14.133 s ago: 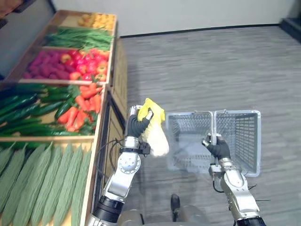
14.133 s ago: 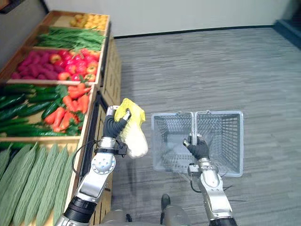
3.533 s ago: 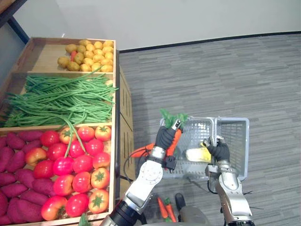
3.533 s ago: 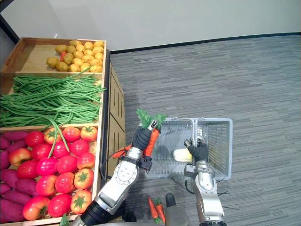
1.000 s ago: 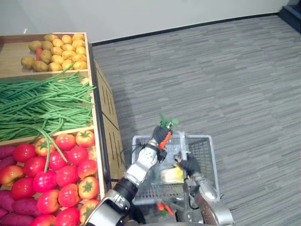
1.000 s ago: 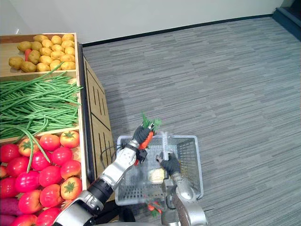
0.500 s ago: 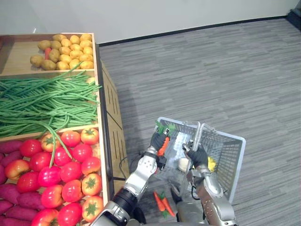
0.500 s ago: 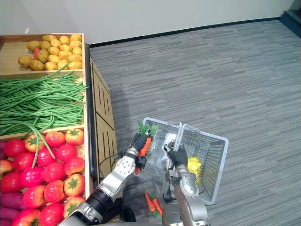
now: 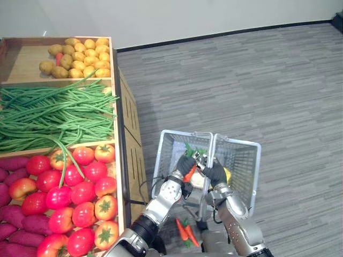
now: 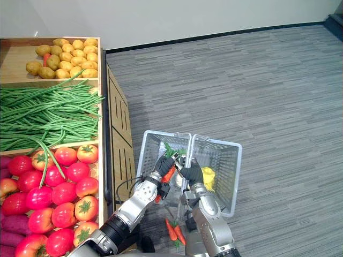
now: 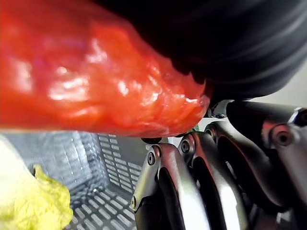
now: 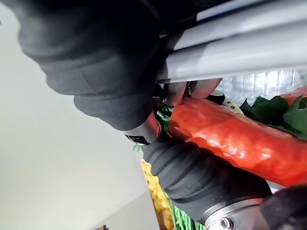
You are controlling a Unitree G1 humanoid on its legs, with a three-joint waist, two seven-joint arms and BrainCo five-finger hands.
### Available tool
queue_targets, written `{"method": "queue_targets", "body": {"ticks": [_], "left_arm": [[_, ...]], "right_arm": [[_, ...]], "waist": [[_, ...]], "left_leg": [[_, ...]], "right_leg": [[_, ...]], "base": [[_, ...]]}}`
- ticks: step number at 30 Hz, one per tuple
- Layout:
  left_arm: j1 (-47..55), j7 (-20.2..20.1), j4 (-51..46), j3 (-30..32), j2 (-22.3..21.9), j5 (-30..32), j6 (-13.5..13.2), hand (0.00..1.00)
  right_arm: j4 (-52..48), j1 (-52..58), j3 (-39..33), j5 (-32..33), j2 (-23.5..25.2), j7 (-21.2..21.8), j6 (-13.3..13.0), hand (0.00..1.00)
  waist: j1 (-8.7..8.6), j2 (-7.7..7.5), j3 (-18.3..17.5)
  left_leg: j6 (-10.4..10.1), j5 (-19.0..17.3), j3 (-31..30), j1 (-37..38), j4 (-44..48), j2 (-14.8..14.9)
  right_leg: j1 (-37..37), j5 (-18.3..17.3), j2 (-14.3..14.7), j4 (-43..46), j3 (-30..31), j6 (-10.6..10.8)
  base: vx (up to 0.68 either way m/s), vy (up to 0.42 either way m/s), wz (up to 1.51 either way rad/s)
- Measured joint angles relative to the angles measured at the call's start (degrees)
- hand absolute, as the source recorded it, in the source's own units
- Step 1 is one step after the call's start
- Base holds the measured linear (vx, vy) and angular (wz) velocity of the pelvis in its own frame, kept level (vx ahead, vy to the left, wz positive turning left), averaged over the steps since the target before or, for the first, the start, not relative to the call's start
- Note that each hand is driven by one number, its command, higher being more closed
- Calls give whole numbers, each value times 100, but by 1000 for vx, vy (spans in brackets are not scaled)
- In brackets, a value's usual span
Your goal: Pick vegetable in the basket
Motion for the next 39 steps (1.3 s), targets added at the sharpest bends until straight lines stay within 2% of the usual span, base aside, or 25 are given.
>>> {"method": "queue_targets", "body": {"ticks": [5,16,22,25,31,33,39], "left_arm": [[-20,67,11,-11,118,1,9,0],[-25,101,11,-11,217,2,130,0],[-11,95,-50,14,284,1,168,0],[109,8,-345,100,349,2,182,0],[825,-605,-1547,212,433,3,89,0],[1023,-724,-1908,519,454,-6,49,0],[1870,-939,-2759,1457,625,-181,-130,0]], "right_arm": [[0,-287,229,39,-189,1,2,100],[-10,-318,280,17,-161,6,1,100],[-103,-315,223,-421,-152,23,2,100],[-157,-302,-165,-937,-73,20,-3,100],[-152,-139,-1463,-1466,-133,2,-2,100],[-160,31,-1826,-1489,-206,12,-3,100],[-416,580,-2526,-1650,-435,153,-1,100]], "waist": [[17,-9,-5],[10,-14,-9],[9,-17,-10],[16,-19,-15],[71,-41,-29],[162,-42,-35],[266,-8,-186]], "left_leg": [[-2,3,-115,-95,70,-15],[-2,4,-172,-148,118,-18],[-1,4,-186,-156,118,-19],[4,7,-197,-155,117,-20],[4,7,-244,-86,96,-16],[4,6,-247,-87,82,-19],[3,6,-342,-76,53,-20]], "right_leg": [[-6,5,-18,-4,-95,-8],[-5,18,-22,-3,-145,-27],[-5,18,-17,-4,-156,-27],[4,18,-9,-4,-167,-27],[94,17,-4,-19,-198,-25],[106,13,5,-19,-203,-20],[149,-13,2,-20,-336,15]], "base": [[-18,-7,11],[-18,-6,2],[-2,-1,1],[0,0,0],[-6,-3,3],[-41,-7,0],[-13,-10,8]]}}
